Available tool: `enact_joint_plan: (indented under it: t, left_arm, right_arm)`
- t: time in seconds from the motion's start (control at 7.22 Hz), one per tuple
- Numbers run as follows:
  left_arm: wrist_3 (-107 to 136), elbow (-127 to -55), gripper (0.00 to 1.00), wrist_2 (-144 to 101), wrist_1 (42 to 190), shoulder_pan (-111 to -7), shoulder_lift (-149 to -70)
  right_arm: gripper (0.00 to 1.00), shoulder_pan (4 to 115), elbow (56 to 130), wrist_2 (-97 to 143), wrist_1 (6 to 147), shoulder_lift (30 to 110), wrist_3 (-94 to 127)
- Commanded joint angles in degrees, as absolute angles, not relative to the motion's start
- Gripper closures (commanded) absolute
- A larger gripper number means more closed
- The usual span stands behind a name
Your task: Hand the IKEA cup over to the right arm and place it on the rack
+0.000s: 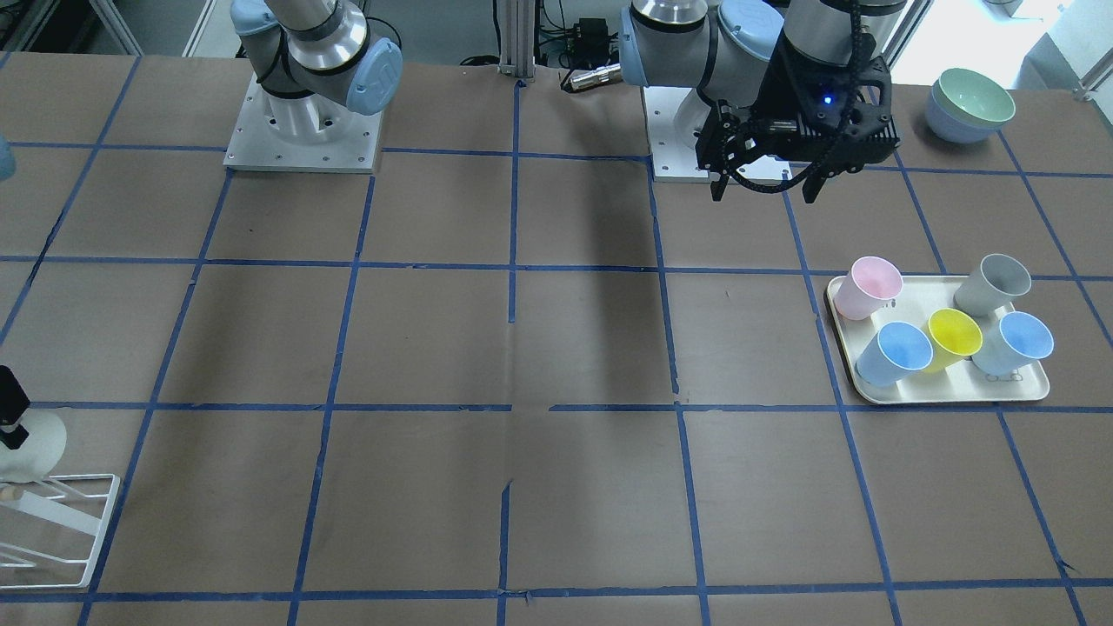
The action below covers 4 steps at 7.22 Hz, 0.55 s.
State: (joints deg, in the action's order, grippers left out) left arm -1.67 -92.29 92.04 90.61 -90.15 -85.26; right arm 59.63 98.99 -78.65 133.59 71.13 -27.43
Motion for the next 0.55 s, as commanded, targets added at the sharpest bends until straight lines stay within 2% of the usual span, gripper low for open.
enact_joint_plan:
  t: [0.0, 0.14, 0.28, 0.42]
  left_arm:
    - [-1.7, -92.3, 0.00, 92.0, 90.6, -90.1, -85.3]
    - [-1.7, -92.3, 0.00, 92.0, 90.6, -90.1, -85.3]
    - [-1.7, -92.3, 0.00, 92.0, 90.6, -90.1, -85.3]
    - [-1.7, -92.3, 0.00, 92.0, 90.6, -90.1, -85.3]
  right_arm:
    - [0.34, 59.6, 99.1, -78.7, 134.1, 70.8, -27.5]
    - [0.20, 59.6, 99.1, -78.7, 134.2, 70.7, -27.5]
    - [0.00, 59.6, 99.1, -78.7, 134.1, 70.7, -27.5]
    - [0.00, 59.7, 99.1, -78.8, 134.1, 70.8, -27.6]
